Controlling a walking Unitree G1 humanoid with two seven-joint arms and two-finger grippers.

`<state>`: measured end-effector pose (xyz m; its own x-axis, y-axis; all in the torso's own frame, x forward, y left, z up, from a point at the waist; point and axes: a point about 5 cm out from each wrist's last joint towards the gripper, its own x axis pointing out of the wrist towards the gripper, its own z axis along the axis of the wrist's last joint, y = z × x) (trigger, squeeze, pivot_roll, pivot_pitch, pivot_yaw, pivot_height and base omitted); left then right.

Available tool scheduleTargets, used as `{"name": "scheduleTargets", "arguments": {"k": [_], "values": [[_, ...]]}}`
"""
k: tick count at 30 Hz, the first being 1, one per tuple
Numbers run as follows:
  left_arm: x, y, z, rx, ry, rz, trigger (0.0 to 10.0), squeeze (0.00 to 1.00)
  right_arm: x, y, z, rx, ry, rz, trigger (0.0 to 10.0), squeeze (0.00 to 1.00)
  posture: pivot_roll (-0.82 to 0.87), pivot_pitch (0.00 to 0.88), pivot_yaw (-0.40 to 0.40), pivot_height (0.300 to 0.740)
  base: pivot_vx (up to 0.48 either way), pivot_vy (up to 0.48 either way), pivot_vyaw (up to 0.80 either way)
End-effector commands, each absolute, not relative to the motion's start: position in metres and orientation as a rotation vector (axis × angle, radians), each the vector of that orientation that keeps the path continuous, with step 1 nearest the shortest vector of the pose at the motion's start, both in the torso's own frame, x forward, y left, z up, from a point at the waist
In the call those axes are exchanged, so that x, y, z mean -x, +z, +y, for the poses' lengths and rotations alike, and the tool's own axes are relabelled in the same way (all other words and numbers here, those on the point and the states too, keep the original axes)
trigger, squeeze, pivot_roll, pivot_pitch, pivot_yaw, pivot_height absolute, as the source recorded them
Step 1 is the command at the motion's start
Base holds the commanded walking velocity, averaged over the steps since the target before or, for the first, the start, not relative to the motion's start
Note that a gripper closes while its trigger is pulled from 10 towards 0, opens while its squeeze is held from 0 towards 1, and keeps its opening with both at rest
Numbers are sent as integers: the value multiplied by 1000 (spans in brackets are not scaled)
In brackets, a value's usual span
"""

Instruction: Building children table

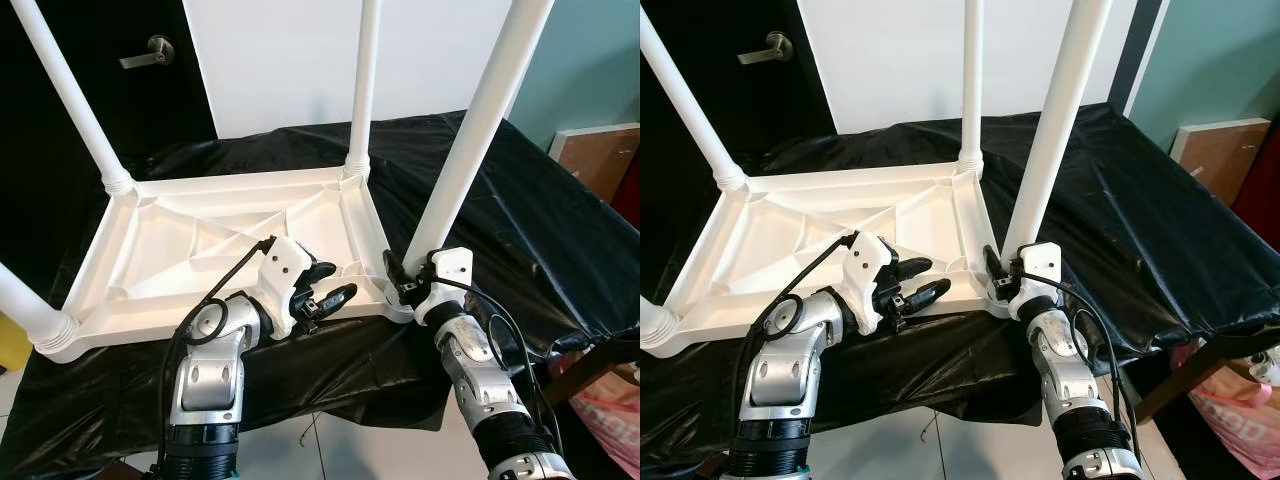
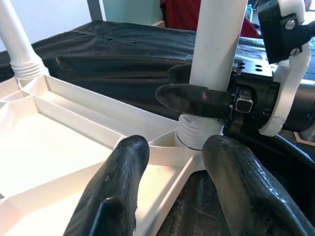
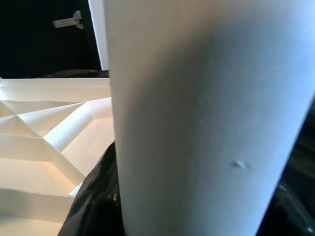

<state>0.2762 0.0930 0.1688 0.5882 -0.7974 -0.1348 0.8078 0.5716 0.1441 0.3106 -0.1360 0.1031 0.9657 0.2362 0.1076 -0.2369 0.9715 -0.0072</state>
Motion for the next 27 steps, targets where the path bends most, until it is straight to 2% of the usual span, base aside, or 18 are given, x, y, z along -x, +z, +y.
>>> {"name": "scheduleTargets", "arguments": {"k": [1, 5, 11, 12, 19, 24, 27], "values": [[-284, 168, 103, -201, -681, 51, 10000, 0, -297, 63, -149, 17, 170, 86, 10000, 0, -116, 45, 39, 740, 0, 0, 0], [-284, 168, 103, -198, -679, 54, 10000, 0, -292, 70, -143, 36, 134, -13, 10000, 0, -112, 52, 35, 740, 0, 0, 0], [-283, 167, 104, -195, -674, 56, 10000, 0, -286, 72, -143, -17, 51, -57, 10000, 0, -109, 55, 34, 740, 0, 0, 0], [-283, 167, 104, -195, -672, 58, 10000, 0, -285, 69, -147, -41, -22, -38, 10000, 0, -109, 57, 34, 740, 0, 0, 0], [-283, 168, 104, -195, -672, 58, 10000, 0, -286, 68, -158, -36, -171, -21, 10000, 0, -110, 58, 36, 740, 0, 0, 0], [-283, 168, 104, -195, -672, 58, 10000, 0, -287, 69, -160, -27, -205, -26, 10000, 0, -111, 60, 38, 740, 0, 0, 0], [-282, 168, 104, -195, -673, 57, 10000, 0, -290, 73, -170, -23, -331, -38, 10000, 0, -112, 61, 37, 740, 0, 0, 0]]}}
